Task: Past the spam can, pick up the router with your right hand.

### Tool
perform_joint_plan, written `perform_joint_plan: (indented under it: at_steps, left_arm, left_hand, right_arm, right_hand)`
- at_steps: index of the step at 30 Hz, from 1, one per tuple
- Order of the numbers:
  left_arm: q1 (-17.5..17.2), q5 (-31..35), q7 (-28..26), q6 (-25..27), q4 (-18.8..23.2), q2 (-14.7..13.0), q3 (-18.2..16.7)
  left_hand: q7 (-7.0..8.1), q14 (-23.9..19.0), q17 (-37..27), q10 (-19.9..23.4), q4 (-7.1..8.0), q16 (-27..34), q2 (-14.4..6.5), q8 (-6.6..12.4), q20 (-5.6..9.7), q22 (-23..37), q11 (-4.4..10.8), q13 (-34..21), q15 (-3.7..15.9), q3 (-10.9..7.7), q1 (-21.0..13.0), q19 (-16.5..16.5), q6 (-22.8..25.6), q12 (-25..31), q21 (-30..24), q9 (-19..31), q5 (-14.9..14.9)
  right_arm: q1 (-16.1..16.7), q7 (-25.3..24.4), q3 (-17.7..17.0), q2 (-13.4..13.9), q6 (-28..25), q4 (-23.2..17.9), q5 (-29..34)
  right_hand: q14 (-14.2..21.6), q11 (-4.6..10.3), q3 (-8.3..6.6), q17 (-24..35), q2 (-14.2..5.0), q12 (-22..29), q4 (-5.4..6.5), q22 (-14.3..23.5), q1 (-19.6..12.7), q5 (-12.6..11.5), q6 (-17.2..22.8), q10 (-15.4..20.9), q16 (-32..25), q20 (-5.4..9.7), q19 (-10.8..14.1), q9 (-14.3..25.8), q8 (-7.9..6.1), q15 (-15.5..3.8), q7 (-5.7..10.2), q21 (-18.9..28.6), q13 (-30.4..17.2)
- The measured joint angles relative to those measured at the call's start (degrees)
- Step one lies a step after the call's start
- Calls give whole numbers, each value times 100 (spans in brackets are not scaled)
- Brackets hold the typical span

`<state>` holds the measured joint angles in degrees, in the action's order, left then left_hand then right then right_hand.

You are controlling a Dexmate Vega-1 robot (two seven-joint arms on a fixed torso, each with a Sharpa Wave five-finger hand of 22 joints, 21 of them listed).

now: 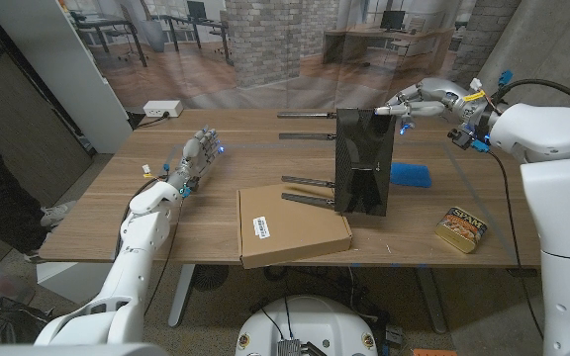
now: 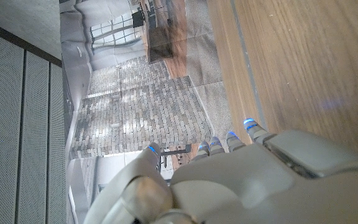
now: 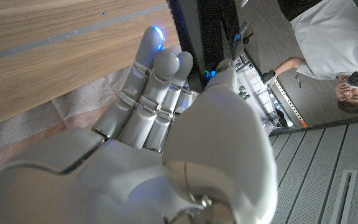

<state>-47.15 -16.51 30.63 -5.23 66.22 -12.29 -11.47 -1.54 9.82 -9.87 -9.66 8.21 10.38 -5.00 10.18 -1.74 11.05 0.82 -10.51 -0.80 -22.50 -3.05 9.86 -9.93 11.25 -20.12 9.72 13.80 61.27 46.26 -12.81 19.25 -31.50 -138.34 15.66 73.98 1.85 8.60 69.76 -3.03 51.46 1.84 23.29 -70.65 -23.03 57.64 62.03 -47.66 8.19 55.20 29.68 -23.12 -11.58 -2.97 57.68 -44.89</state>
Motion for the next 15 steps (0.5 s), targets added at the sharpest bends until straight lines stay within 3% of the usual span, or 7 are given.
perform_joint_plan:
  at_steps: [15]
  left_arm:
    - [284, 58, 344, -106, -513, -73, -80]
  left_hand:
    - [0, 0, -1, 0, 24, 0, 0, 0, 0, 0, 0, 0, 0, 24, 0, 0, 0, 0, 21, 0, 0]
  right_arm:
    - [-58, -160, 148, -128, -251, -176, 241]
  right_hand:
    - [0, 0, 22, 0, 8, 0, 24, -45, -8, 11, 0, 0, -4, 0, -41, -10, -28, 0, 0, 89, 15]
